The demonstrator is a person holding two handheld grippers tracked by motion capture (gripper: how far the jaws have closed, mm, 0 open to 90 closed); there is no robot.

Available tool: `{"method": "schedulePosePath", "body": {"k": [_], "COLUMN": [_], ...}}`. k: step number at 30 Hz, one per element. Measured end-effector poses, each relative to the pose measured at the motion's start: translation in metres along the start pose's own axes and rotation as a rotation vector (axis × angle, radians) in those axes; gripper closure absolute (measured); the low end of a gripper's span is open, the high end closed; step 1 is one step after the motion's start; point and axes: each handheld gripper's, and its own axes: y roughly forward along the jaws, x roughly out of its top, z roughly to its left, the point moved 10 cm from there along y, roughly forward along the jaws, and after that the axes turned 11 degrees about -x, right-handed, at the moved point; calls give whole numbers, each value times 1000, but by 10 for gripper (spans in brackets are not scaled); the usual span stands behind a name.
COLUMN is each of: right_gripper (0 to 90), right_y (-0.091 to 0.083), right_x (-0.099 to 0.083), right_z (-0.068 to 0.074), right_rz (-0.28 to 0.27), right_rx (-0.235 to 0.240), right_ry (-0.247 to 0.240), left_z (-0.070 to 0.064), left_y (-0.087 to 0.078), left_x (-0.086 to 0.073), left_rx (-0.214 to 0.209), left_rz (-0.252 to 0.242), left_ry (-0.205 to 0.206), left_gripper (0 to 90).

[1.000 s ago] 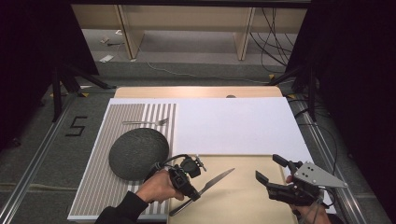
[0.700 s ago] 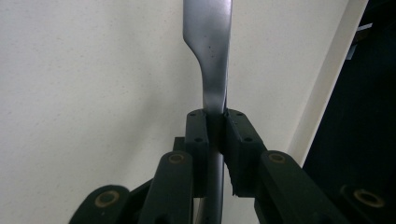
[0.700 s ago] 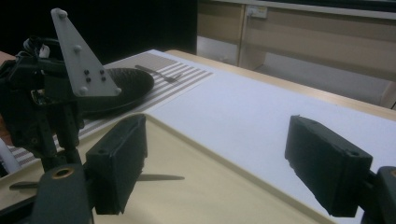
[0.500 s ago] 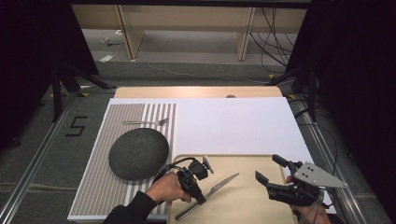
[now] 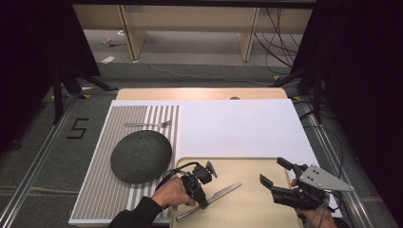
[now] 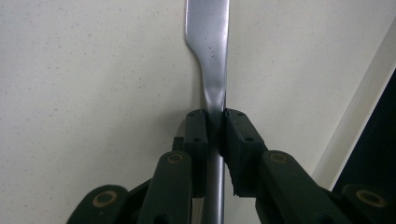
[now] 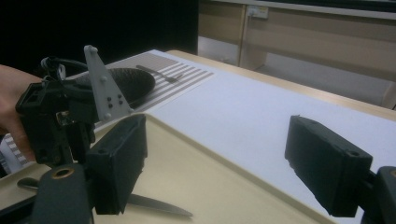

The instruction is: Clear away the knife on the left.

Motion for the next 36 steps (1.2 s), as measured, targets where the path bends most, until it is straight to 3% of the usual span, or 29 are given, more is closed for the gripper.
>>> {"method": "schedulePosePath", "body": {"k": [6,8,10,15,19,20,22,25,27,30,36], "right_gripper": [218,218,218,218,218,219,219,218,218,218,218], "right_y": [0,0,-1,-1,-1,-1,-1,-1,0,0,0], "right_x": [0,0,0,1,1,1,1,1,1,1,0], "right_z": [0,0,0,0,0,-1,-1,-1,-1,-1,-2], "right_rz": [-2,-2,-1,-2,-5,-6,-8,-6,-6,-3,-2], "right_rx": [2,3,3,1,-2,-3,-4,-5,-5,-6,-12], "right_ry": [-2,-4,-3,-3,-1,-1,1,0,-4,-3,-4], "left_z": [1,1,-2,-3,-5,-7,-14,-21,-24,-26,-24], "left_y": [-1,-3,-8,-20,-15,-14,-12,-7,-3,5,14], "left_x": [1,4,7,18,24,26,30,36,38,39,42], "left_rx": [24,22,13,57,100,99,85,88,78,85,96], "left_rz": [-21,-48,-78,-178,-194,-199,-222,-230,-236,-203,-181], "left_ry": [10,17,35,115,162,179,230,270,282,286,295], "left_gripper": [784,770,722,516,396,397,481,518,602,709,816]}}
